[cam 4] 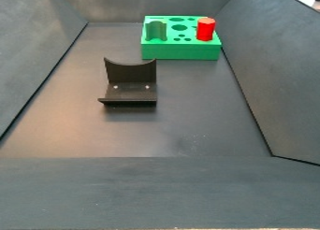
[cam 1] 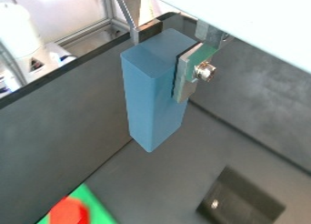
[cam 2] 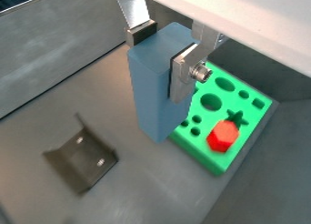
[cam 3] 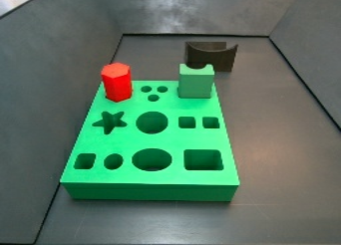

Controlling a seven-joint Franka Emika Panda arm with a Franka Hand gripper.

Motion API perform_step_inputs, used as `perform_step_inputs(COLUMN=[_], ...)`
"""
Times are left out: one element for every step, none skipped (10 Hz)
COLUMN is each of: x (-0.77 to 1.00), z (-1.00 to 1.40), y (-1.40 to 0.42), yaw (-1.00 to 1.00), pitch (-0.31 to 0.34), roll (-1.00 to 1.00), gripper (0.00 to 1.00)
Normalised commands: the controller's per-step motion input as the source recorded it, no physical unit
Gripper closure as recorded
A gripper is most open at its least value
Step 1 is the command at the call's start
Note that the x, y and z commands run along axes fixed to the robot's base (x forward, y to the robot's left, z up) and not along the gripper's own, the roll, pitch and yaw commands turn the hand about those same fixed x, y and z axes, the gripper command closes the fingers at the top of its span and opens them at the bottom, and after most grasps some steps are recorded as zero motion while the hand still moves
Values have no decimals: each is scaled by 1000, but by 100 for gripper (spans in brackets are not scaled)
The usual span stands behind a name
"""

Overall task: Pick up the rectangle object. Move up. Move to above the board. Insert the rectangle object.
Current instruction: Move to above the board.

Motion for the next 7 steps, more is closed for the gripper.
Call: perform_step_inputs(x=[173, 183, 194, 201, 210, 235, 222], z=[-99, -97, -96, -98, -93, -92, -82], y=[-1000, -1000, -1000, -1000, -1000, -1000, -849], yaw=[5, 9, 11, 8, 11, 9, 8], pitch=[17, 23, 24, 21, 18, 16, 16], roll=[2, -1, -12, -8, -5, -6, 3], gripper=[100, 100, 100, 100, 100, 100, 100])
